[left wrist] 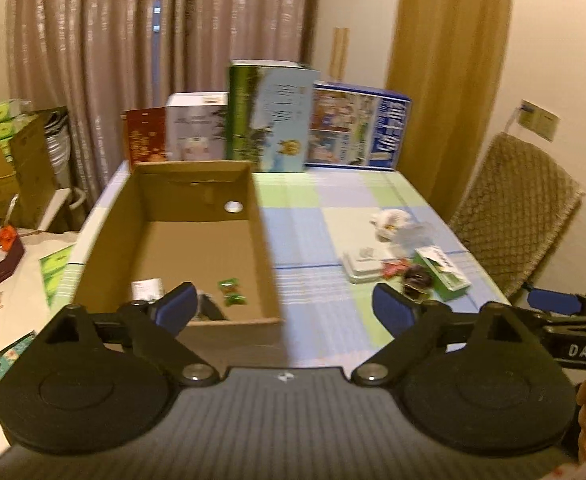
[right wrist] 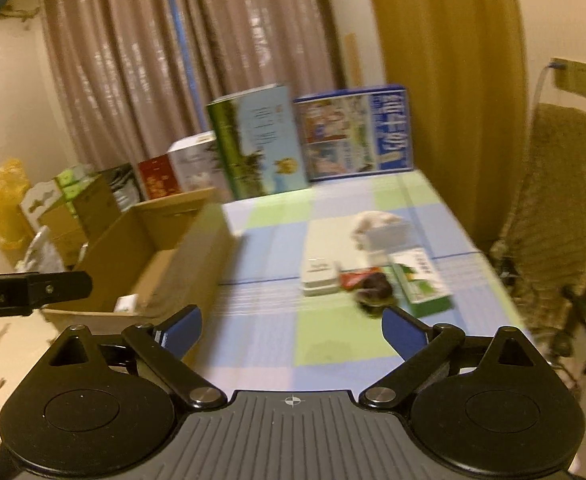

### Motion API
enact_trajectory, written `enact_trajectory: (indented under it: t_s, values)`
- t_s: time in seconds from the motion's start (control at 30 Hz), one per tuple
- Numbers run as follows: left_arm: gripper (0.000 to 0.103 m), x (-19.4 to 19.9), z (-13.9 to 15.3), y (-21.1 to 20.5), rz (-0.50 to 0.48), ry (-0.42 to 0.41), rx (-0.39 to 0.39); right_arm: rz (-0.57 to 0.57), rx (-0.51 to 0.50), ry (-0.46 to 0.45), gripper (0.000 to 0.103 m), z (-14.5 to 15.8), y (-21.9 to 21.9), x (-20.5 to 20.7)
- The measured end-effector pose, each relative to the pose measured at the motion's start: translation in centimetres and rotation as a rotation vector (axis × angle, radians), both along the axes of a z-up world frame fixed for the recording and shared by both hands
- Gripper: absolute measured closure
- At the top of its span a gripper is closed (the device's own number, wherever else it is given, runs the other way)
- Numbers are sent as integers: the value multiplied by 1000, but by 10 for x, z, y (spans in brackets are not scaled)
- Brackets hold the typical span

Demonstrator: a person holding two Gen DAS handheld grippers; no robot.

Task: Organize objects
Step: 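Move both grippers back over the table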

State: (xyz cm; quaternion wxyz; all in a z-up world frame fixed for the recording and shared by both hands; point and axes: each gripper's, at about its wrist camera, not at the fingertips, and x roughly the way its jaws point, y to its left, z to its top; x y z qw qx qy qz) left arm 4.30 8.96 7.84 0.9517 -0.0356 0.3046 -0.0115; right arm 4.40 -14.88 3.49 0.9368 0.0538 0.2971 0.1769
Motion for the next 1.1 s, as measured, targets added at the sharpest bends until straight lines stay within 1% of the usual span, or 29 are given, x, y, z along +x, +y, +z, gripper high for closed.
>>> enact_trajectory:
  t_s: [0.1,0.2,0.4,0.6,0.67,0.77,0.87,1.03,1.1]
  values:
    - [6,1,-1,-21,-50,1,2,-42,-6,-10,7,4,-22,-4]
    - [1,4,0,-39,-82,-6,14,-76,-15,-18,5,9,-41,-8]
    - [1,9,-2,-67,-133,-3,32,-111,-32,-32,2,16,-68,-7]
    - [1,23,-12,-90,-178,15,57,-138,-36,-33,2,11,-89,12]
    - [1,31,-17,-99,-190,20,63,-141,-50,-28,2,6,-94,23]
    - [1,45,-26,-108,-204,33,50,-134,-72,-18,2,-4,-101,41]
    - [1,64,-39,-120,-227,52,66,-127,-93,1,2,-17,-104,65]
    - [1,99,-63,-132,-248,69,54,-82,-142,28,3,-46,-102,108]
    - [1,113,-75,-136,-254,79,61,-63,-157,47,3,-59,-100,125]
